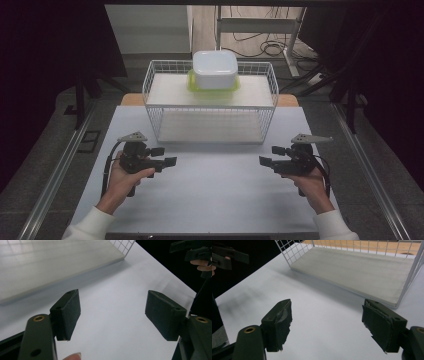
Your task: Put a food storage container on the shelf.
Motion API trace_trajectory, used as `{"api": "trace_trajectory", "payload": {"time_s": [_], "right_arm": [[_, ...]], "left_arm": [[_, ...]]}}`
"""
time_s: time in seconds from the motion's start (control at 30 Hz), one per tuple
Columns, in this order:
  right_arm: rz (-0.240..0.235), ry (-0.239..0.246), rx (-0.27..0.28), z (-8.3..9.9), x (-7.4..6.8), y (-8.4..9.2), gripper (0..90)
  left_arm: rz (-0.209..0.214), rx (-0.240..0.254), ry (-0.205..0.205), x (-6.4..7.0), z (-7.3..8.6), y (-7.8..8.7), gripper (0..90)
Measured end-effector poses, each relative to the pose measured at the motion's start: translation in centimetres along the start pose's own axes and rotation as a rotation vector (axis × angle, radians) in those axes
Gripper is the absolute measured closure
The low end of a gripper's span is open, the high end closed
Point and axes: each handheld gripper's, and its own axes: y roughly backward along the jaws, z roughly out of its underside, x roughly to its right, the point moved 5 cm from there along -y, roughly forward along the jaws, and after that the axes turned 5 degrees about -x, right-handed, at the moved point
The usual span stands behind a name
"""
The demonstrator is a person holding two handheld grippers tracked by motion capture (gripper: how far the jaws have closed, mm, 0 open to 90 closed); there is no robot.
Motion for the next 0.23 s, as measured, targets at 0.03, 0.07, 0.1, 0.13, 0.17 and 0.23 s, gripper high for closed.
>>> {"api": "trace_trajectory", "payload": {"time_s": [0.03,0.07,0.1,0.13,0.17,0.23], "right_arm": [[0.001,-0.001,0.005,0.02,-0.01,0.0,22.0],[0.003,0.0,0.007,0.06,0.0,0.0,21.6],[0.006,-0.001,0.009,0.13,-0.01,-0.02,20.8],[0.01,0.004,0.012,0.2,0.0,-0.08,20.1],[0.013,0.007,0.01,0.31,0.0,-0.14,19.3],[0.021,0.012,0.002,0.52,0.04,-0.29,18.3]], "left_arm": [[-0.007,-0.001,-0.003,-0.05,0.09,-0.02,27.4],[-0.01,-0.001,-0.006,-0.1,0.16,-0.03,27.0],[-0.013,-0.001,-0.006,-0.15,0.2,-0.06,26.5],[-0.019,0.0,-0.008,-0.17,0.2,-0.1,25.9],[-0.026,0.003,-0.011,-0.18,0.18,-0.15,25.4],[-0.031,0.001,-0.014,-0.2,0.19,-0.35,25.0]]}}
